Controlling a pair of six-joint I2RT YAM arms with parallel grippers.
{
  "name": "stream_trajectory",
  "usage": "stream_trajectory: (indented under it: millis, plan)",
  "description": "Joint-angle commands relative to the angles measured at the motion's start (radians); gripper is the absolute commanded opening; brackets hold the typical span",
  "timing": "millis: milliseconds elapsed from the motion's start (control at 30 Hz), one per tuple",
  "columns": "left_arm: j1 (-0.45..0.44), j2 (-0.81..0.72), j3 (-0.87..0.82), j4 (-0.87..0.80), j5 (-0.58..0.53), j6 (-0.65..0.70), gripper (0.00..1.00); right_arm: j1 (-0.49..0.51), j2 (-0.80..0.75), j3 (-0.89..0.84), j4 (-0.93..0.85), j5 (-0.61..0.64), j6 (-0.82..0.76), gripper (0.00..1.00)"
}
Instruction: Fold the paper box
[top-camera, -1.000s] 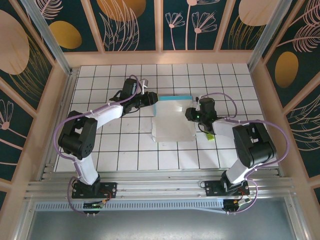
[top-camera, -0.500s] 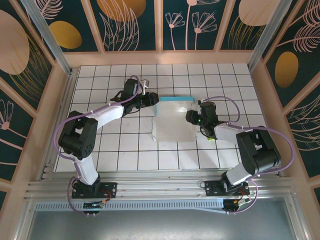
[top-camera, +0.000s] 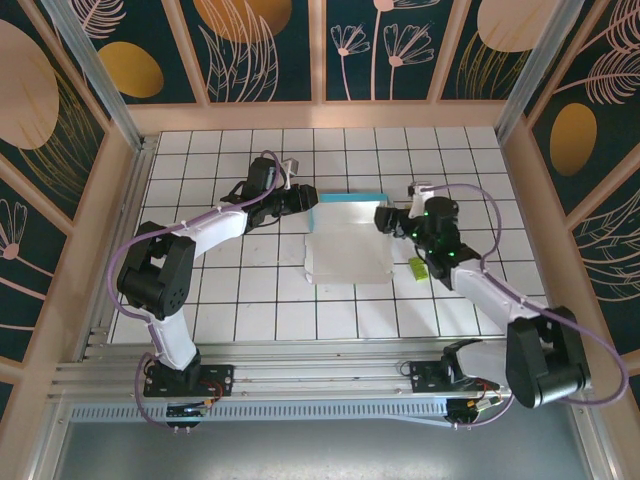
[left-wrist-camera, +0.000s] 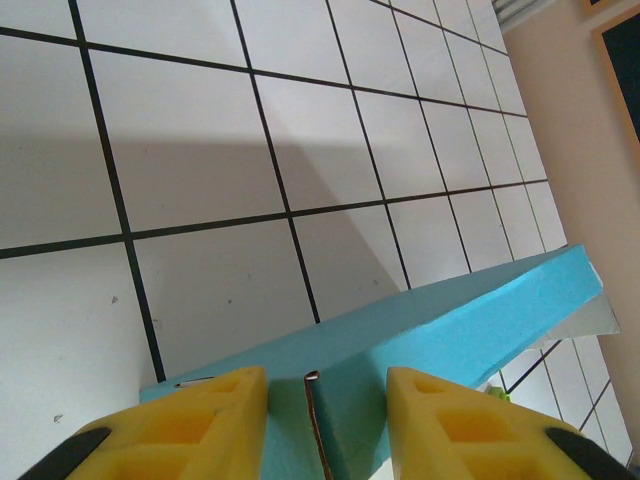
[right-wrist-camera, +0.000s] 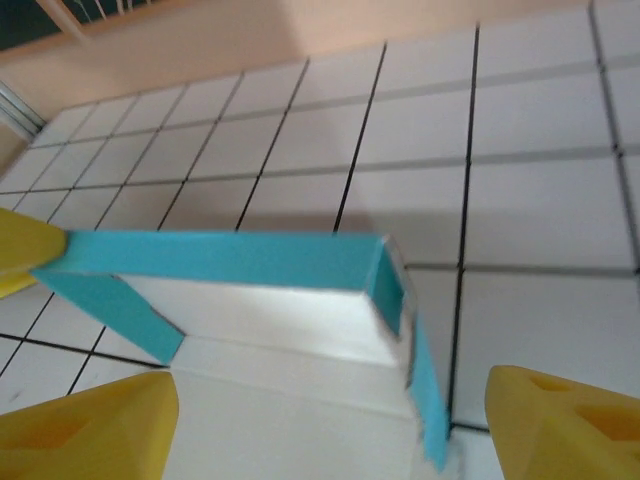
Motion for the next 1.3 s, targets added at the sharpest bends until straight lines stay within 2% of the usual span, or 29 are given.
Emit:
stream_trajectory:
  millis: [0,167,233,333,467,600,733,900,1067,1267]
  plan:
    - [-0.014,0.016,0.008,-0.045,0.012,0.010,0.35,-0.083,-0.018,0.003,0.026,-0.093,-0.184,0.77]
    - [-0.014,0.013,0.010,-0.046,0.015,0.010,0.35,-0.245,0.094,0.072,0.007,-0.323,-0.352,0.74]
    - [-0.015,0.015,0.010,-0.044,0.015,0.007,0.35,-0.281,0.152,0.097,-0.007,-0.366,-0.426,0.73]
    - [-0.017,0.020,0.010,-0.036,0.020,0.003,0.35,-0.290,0.254,0.155,-0.074,-0.359,-0.572,0.71]
    - [-0.017,0.022,0.019,-0.050,0.021,0.015,0.35,-0.284,0.356,0.242,-0.211,-0.421,-0.711,0.69]
    - [-0.017,0.018,0.019,-0.053,0.010,0.023,0.35,-0.282,0.385,0.270,-0.248,-0.477,-0.740,0.66]
    - [-0.017,0.024,0.025,-0.050,0.018,0.019,0.35,-0.266,0.411,0.276,-0.253,-0.519,-0.761,0.59]
    - [-0.017,0.026,0.027,-0.053,0.017,0.021,0.35,-0.211,0.439,0.290,-0.246,-0.489,-0.790,0.55]
    - [-0.017,0.021,0.022,-0.055,0.011,0.020,0.35,-0.185,0.475,0.319,-0.284,-0.516,-0.814,0.53]
    - [-0.017,0.021,0.024,-0.053,0.010,0.019,0.35,-0.158,0.497,0.318,-0.236,-0.468,-0.765,0.47]
